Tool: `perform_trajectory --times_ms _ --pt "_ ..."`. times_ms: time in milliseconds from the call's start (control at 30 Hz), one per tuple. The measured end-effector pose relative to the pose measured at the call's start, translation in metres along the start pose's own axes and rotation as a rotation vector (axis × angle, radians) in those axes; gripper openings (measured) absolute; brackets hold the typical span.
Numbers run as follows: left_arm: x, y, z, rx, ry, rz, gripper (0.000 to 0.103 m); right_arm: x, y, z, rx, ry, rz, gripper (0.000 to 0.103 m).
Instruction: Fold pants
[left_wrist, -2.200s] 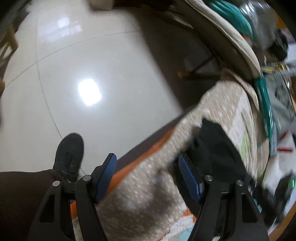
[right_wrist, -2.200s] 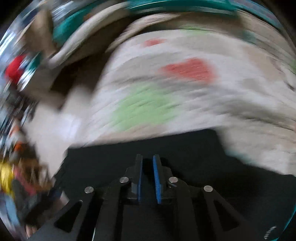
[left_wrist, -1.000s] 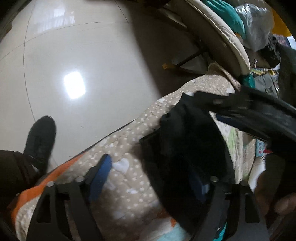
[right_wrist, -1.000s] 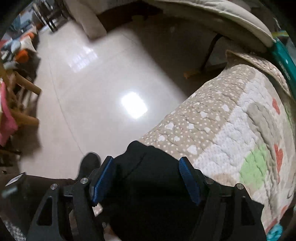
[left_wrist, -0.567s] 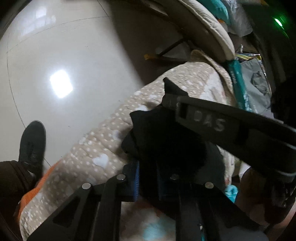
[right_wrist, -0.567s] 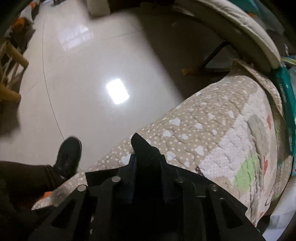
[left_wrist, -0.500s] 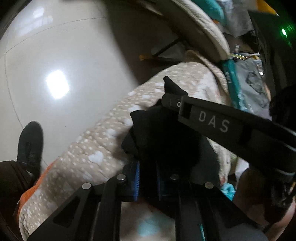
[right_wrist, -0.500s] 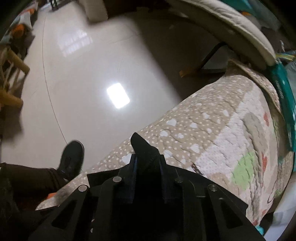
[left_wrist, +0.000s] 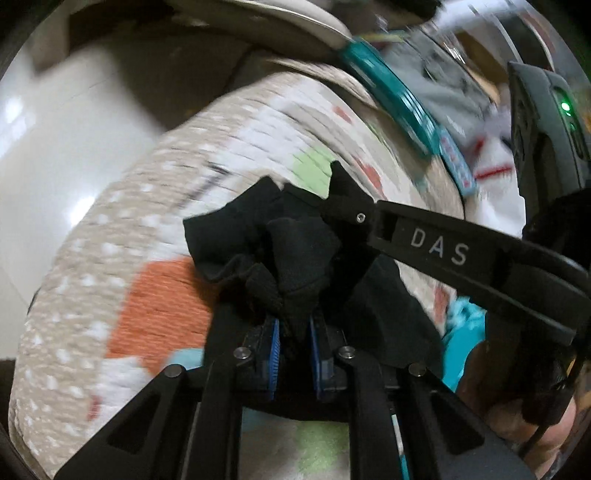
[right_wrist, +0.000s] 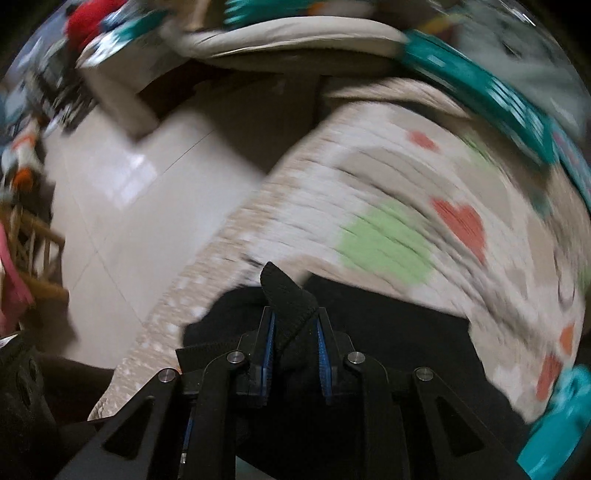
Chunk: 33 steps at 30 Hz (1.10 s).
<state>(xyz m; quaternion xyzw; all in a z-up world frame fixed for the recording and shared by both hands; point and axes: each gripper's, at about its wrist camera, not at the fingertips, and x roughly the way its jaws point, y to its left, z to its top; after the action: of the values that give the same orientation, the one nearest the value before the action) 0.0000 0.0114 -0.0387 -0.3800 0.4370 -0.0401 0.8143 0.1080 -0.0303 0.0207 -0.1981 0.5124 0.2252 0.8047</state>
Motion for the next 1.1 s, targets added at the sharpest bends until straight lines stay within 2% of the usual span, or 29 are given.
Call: perform_trajectory --times_ms 67,167,233,300,333,400,467,567,667,767,867,900,933,1000,1033,1100 --pt "0.019 -0.022 -0.011 0.066 0.030 0.016 0.014 -0.001 -0.030 -0.015 0.069 -0.011 0.018 0.022" --pt "0.038 -0.038 -0.034 0.154 0.080 0.043 0.022 0.004 -0.076 -0.045 0.197 -0.020 0.055 0.026" --pt "0.039 -0.042 -0.051 0.200 0.119 0.046 0.028 0.010 -0.107 -0.068 0.303 -0.020 0.059 0.040" --pt "0.032 -0.044 -0.061 0.244 0.140 0.026 0.038 0.013 -0.134 -0.089 0.406 -0.030 0.053 0.072" --pt "0.027 -0.045 -0.066 0.271 0.152 0.007 0.040 0.012 -0.148 -0.100 0.464 -0.048 0.064 0.077" --pt "0.013 -0.041 -0.074 0.315 0.175 -0.037 0.049 0.006 -0.170 -0.118 0.559 -0.086 0.079 0.078" --pt "-0.001 -0.030 -0.076 0.332 0.186 -0.068 0.050 -0.006 -0.184 -0.128 0.614 -0.120 0.049 0.078" --pt "-0.014 -0.005 -0.065 0.286 0.153 -0.071 0.050 -0.031 -0.179 -0.124 0.576 -0.198 0.027 0.078" --pt "-0.019 0.027 -0.046 0.174 0.108 -0.034 0.050 -0.048 -0.152 -0.111 0.482 -0.250 0.084 0.078" --pt "-0.022 0.049 -0.033 0.137 0.050 0.010 0.050 -0.046 -0.117 -0.101 0.386 -0.230 0.147 0.078" --pt "-0.025 0.066 -0.026 0.126 0.011 0.039 0.050 -0.029 -0.095 -0.101 0.337 -0.169 0.094 0.078" --pt "-0.027 0.071 -0.024 0.116 0.011 0.036 0.050 -0.023 -0.094 -0.104 0.334 -0.148 0.075 0.076" --pt "-0.024 0.075 -0.024 0.106 0.014 0.029 0.050 -0.013 -0.091 -0.105 0.333 -0.119 0.064 0.069" --pt "-0.022 0.082 -0.023 0.096 0.018 0.021 0.050 0.002 -0.089 -0.107 0.346 -0.068 0.080 0.009" --pt "-0.022 0.084 -0.022 0.090 0.017 0.019 0.050 0.007 -0.091 -0.109 0.366 -0.049 0.089 0.009" --pt "-0.024 0.085 -0.022 0.081 0.018 0.005 0.050 0.004 -0.097 -0.115 0.407 -0.067 0.101 0.008"
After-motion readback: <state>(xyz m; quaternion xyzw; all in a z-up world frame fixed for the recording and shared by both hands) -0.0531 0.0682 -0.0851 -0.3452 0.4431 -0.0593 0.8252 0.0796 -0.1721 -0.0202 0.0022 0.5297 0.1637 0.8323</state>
